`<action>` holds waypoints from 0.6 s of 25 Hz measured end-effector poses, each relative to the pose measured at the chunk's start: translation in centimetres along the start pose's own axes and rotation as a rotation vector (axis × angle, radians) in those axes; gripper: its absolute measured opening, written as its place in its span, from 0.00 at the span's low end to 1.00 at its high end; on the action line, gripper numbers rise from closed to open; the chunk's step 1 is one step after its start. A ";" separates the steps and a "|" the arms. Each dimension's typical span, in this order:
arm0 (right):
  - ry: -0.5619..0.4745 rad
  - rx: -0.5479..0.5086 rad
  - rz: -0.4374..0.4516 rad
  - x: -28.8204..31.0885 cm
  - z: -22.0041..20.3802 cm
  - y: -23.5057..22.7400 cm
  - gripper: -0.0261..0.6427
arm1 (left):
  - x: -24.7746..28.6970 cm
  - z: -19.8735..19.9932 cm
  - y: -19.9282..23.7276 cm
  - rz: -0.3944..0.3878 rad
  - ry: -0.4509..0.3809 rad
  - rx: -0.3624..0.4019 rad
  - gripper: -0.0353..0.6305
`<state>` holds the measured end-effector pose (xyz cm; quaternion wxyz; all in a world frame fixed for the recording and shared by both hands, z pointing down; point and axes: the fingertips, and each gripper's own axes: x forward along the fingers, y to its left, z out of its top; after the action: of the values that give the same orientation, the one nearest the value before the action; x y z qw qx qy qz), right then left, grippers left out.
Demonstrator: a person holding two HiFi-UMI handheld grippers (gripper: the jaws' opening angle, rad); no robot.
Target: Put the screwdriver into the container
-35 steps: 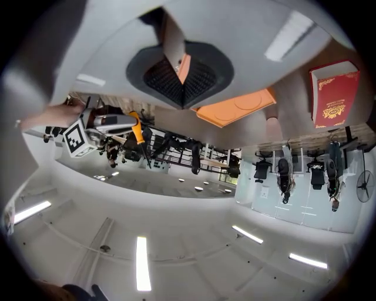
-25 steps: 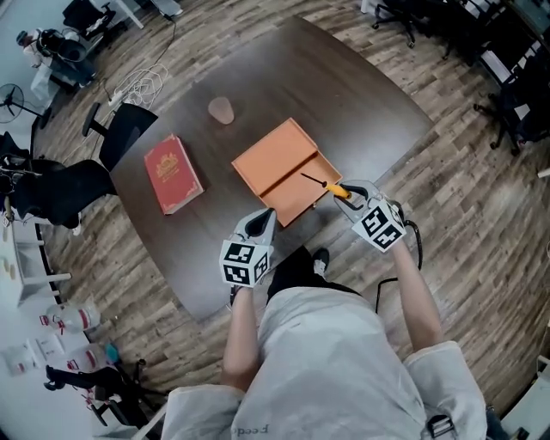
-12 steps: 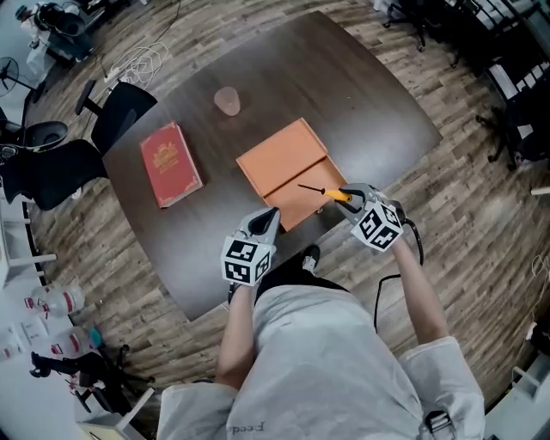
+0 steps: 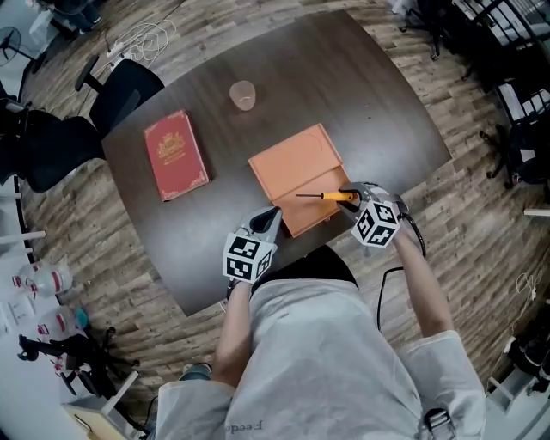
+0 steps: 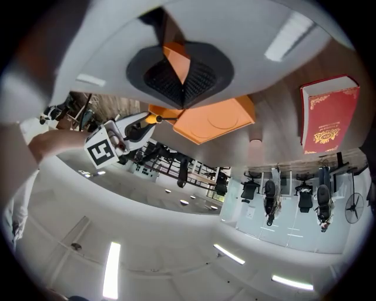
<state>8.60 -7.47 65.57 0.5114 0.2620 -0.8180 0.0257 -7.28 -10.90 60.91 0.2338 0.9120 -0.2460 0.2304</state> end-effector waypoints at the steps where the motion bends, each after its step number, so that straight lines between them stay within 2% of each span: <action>1: 0.003 -0.016 0.013 0.3 0.0 -0.1 0.20 | 0.0 0.1 0.2 0.008 -0.001 -0.004 0.14; 7: 0.034 -0.153 0.082 2.2 -0.6 -0.6 0.20 | 0.0 0.1 1.1 0.090 -0.013 -0.044 0.14; 15: 0.066 -0.311 0.126 4.8 -1.7 -1.2 0.20 | -1.4 -0.7 1.3 0.236 -0.056 -0.117 0.14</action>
<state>8.90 -9.97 70.19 0.5699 0.1271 -0.8096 -0.0605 -9.28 -11.04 61.12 0.2510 0.8675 -0.3712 0.2161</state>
